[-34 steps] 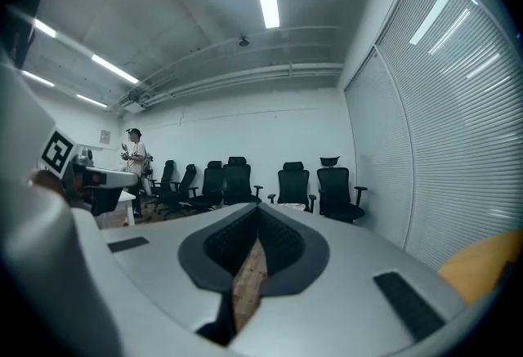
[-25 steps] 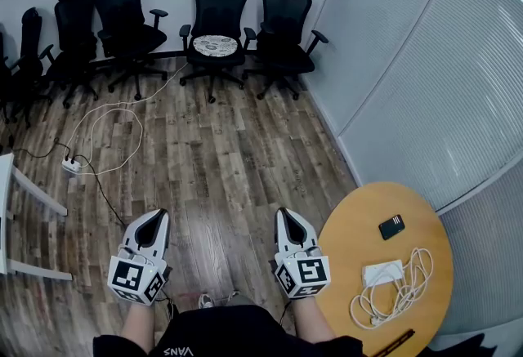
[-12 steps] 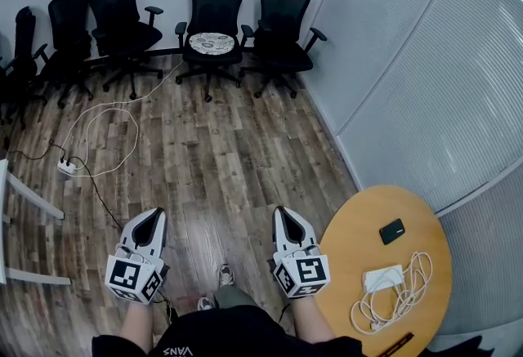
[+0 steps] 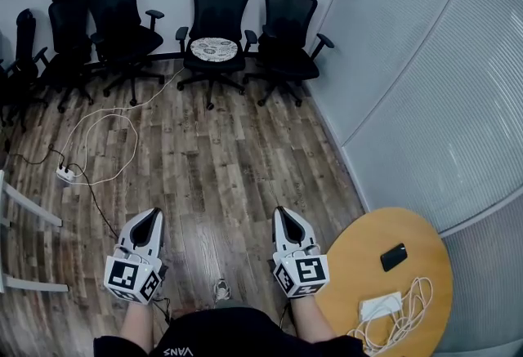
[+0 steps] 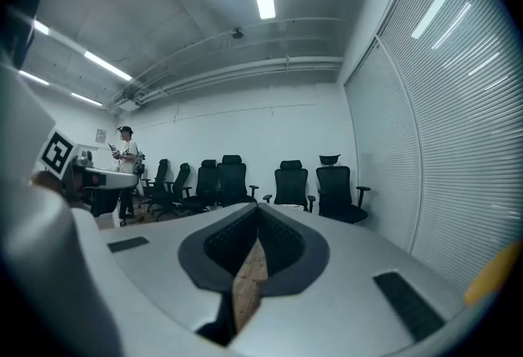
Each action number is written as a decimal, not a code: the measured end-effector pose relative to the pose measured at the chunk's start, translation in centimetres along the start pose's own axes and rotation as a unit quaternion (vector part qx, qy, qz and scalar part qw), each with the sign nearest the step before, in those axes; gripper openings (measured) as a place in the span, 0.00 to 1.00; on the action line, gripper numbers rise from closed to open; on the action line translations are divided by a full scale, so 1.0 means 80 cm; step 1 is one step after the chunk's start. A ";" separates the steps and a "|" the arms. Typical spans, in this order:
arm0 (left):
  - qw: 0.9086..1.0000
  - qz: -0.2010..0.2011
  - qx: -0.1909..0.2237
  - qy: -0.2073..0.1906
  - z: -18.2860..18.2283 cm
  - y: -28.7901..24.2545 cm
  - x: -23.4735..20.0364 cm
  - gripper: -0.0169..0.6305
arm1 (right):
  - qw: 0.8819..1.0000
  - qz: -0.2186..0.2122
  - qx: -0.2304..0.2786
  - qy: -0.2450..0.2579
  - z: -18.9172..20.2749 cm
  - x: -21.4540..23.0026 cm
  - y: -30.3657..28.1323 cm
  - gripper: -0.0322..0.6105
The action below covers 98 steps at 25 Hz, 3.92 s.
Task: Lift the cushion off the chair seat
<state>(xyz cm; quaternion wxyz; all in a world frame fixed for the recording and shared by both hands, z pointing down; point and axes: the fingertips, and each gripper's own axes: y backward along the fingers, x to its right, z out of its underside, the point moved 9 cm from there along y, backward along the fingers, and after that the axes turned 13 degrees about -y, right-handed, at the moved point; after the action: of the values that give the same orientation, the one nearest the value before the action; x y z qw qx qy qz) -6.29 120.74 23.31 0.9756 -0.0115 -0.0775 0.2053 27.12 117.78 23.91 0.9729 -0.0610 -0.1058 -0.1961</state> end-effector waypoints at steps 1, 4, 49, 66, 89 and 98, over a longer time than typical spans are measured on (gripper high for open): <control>1.000 -0.003 0.000 0.000 -0.001 -0.010 0.001 0.05 | 1.000 -0.002 -0.001 0.000 -0.002 0.009 -0.008 0.08; 1.000 -0.008 -0.002 0.000 -0.003 -0.038 0.005 0.05 | 1.000 -0.007 -0.003 0.001 -0.006 0.033 -0.028 0.08; 1.000 0.026 -0.007 0.006 0.019 -0.368 -0.227 0.05 | 1.000 0.027 0.002 -0.004 -0.056 0.101 -0.401 0.08; 1.000 -0.016 -0.002 -0.006 -0.007 -0.559 -0.252 0.05 | 1.000 -0.020 0.009 -0.002 -0.107 0.221 -0.576 0.08; 1.000 -0.021 -0.014 -0.002 -0.003 -0.730 -0.331 0.05 | 1.000 -0.027 -0.005 -0.008 -0.131 0.286 -0.759 0.08; 1.000 -0.008 -0.008 0.001 0.001 -0.790 -0.408 0.05 | 1.000 -0.011 -0.001 -0.005 -0.142 0.272 -0.846 0.08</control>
<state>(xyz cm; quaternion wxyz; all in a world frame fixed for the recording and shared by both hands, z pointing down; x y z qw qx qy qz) -10.62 49.72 22.03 0.9771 -0.0189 -0.0783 0.1969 22.11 45.97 23.15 0.9701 -0.0614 -0.1115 -0.2068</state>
